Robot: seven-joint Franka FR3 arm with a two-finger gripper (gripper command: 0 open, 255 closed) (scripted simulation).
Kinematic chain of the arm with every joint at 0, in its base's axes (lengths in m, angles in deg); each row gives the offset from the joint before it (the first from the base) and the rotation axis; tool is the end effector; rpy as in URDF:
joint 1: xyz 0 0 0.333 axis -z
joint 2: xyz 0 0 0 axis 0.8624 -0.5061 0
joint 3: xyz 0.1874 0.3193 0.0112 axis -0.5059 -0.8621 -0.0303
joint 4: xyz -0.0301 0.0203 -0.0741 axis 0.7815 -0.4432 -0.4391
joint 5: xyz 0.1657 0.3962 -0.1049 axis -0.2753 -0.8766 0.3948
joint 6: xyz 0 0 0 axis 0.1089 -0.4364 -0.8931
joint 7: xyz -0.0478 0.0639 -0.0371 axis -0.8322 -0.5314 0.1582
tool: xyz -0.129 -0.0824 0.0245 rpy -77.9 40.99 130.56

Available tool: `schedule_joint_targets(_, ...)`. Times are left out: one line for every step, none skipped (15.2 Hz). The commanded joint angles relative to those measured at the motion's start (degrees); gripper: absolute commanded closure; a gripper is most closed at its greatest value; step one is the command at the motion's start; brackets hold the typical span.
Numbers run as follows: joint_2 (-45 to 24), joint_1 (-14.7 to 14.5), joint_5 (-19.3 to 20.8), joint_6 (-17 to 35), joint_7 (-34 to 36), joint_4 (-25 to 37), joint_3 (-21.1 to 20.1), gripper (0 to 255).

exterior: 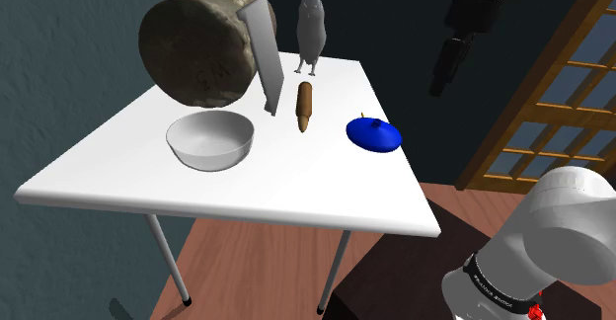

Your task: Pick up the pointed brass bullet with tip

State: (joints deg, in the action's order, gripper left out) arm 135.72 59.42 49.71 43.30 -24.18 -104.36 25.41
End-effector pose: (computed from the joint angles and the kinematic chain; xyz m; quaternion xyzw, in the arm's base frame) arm 0.2939 0.0002 0.6089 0.9972 0.0717 -0.0085 0.0195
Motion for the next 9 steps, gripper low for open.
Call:
schedule_joint_targets(0.0, 0.0, 0.0, 0.0, 0.0, 0.0, 0.0, 0)
schedule_joint_targets(-1.9, 0.3, -0.4, 1.4, 1.9, 0.4, -0.9, 0)
schedule_joint_targets(-3.8, 0.7, -0.8, 2.7, 3.7, 0.8, -1.8, 0)
schedule_joint_targets(-5.7, 1.0, -1.2, 4.0, 5.5, 1.3, -2.6, 0)
schedule_joint_targets(-7.8, 1.4, -1.5, 5.2, 7.3, 2.0, -3.4, 0)
schedule_joint_targets(-9.8, 1.8, -1.7, 6.4, 9.2, 2.7, -4.2, 0)
schedule_joint_targets(-11.9, 2.2, -1.8, 7.6, 11.0, 3.5, -5.0, 0)
schedule_joint_targets(-14.1, 2.5, -1.9, 8.7, 12.8, 4.4, -5.7, 0)
schedule_joint_targets(-16.3, 2.9, -1.9, 9.7, 14.6, 5.4, -6.4, 0)
